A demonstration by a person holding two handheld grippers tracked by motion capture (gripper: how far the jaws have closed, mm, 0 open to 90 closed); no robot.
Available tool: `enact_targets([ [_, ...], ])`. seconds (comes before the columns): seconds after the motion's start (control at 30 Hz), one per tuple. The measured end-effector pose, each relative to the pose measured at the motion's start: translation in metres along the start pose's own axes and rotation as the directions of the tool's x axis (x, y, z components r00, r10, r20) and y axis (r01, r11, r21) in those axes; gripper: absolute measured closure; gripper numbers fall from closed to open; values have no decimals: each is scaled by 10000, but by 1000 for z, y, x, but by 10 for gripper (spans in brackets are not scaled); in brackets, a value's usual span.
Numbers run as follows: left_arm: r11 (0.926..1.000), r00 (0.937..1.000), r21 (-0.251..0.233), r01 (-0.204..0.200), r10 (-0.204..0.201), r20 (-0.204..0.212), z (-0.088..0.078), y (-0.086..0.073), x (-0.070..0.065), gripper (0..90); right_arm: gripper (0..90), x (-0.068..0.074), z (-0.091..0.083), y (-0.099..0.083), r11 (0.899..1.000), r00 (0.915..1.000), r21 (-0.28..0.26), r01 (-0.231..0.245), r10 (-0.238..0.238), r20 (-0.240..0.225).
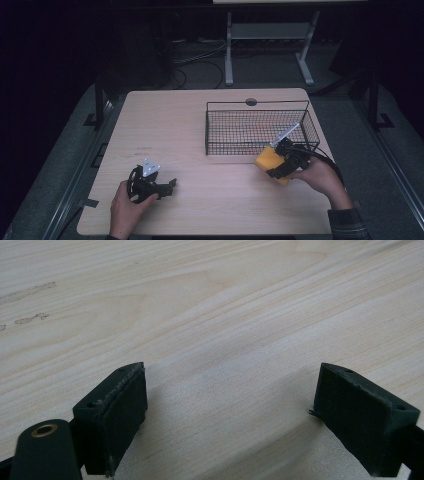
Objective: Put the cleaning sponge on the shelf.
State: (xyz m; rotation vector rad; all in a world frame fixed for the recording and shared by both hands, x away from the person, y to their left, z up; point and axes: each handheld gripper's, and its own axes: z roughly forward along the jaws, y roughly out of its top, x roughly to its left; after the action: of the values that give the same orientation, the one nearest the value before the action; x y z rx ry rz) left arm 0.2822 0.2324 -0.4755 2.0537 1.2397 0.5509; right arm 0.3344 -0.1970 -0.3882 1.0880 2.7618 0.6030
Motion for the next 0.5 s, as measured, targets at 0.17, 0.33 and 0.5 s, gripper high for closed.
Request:
enact_targets([
  [0.17,10000,10000,-3,0,0,0,0,0,0,131,229,-3,-8,2,9999,10000,-62,-81,81,59],
  [0.33,10000,10000,-3,1,-1,0,0,0,0,131,229,-7,-17,4,9998,9997,-152,-163,165,163],
  [0.5,10000,10000,-3,4,-4,0,0,0,0,132,229,-13,-24,4,9993,9991,-230,-306,313,281],
])
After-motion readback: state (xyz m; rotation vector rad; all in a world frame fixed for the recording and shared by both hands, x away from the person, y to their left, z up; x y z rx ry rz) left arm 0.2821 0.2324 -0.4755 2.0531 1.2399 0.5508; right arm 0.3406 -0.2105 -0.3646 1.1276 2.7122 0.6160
